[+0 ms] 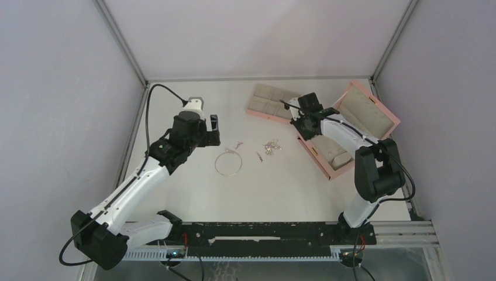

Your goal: Organize the mixed jewelry

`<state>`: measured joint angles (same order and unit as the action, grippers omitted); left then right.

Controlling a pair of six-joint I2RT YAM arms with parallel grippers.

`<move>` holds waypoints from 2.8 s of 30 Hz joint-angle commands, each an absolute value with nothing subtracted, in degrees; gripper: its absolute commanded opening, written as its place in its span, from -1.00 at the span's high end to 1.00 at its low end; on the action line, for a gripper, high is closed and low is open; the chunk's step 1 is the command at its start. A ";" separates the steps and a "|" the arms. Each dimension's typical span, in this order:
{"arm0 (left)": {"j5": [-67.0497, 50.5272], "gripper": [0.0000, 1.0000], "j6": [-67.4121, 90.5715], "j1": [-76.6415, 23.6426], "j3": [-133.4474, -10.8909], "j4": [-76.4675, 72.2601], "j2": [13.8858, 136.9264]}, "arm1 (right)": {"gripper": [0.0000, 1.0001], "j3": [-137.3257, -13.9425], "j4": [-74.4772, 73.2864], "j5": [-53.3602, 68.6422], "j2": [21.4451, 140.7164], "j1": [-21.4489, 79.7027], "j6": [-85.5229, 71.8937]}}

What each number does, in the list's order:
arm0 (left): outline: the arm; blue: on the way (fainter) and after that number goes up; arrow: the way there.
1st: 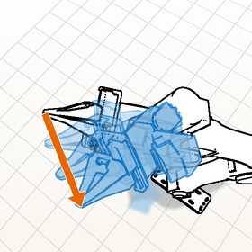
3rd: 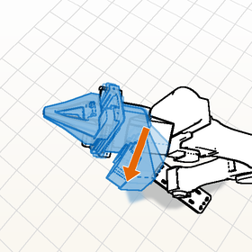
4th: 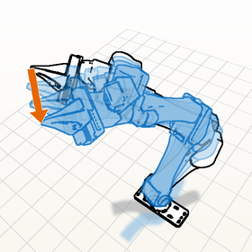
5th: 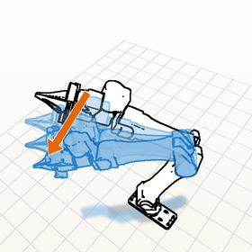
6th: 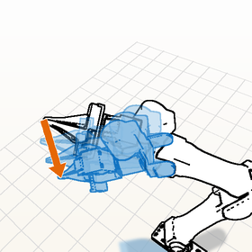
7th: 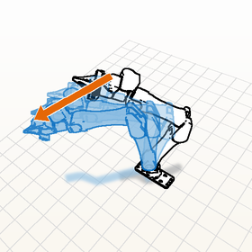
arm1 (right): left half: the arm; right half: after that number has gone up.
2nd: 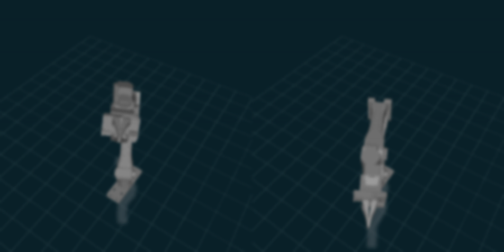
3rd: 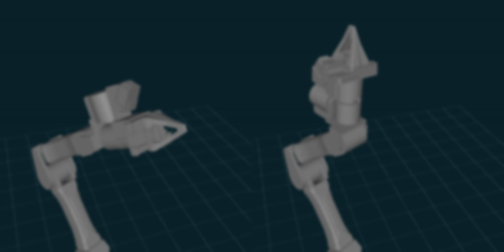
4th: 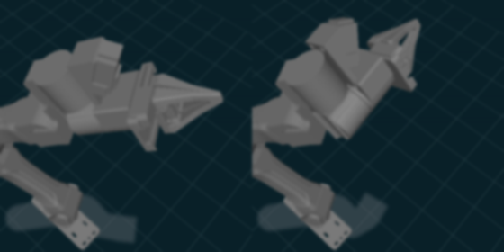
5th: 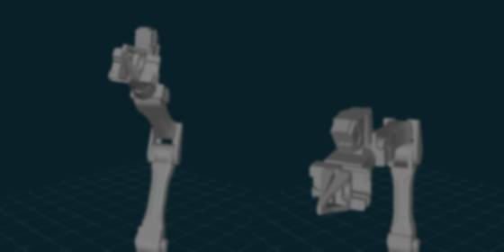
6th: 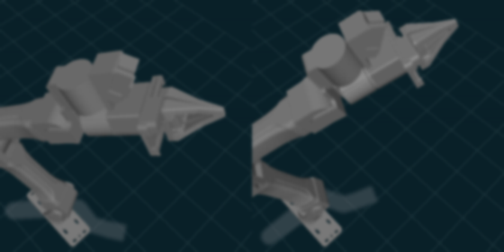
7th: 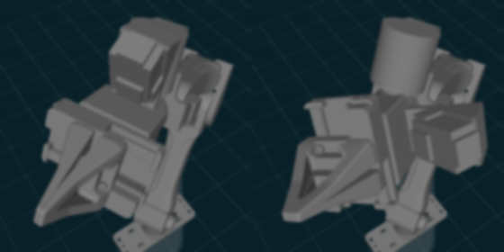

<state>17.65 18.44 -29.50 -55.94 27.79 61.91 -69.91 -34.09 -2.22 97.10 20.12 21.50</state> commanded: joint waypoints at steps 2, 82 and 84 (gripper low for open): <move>16.10 -1.00 17.63 -29.79 -56.90 29.67 61.49 | 0.55 -68.68 -35.45 1.82 95.46 17.95 21.41; 8.22 -0.18 21.22 -27.30 -137.46 39.38 146.13 | -0.28 -44.78 -46.11 8.28 46.93 -19.86 -38.82; 8.30 -0.04 22.16 -26.89 -137.31 39.63 146.24 | -0.28 -44.81 -45.93 8.64 46.89 -19.86 -38.76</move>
<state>7.35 19.57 -27.57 -135.87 39.64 146.76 -42.59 -48.58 7.68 47.09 -19.75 -37.91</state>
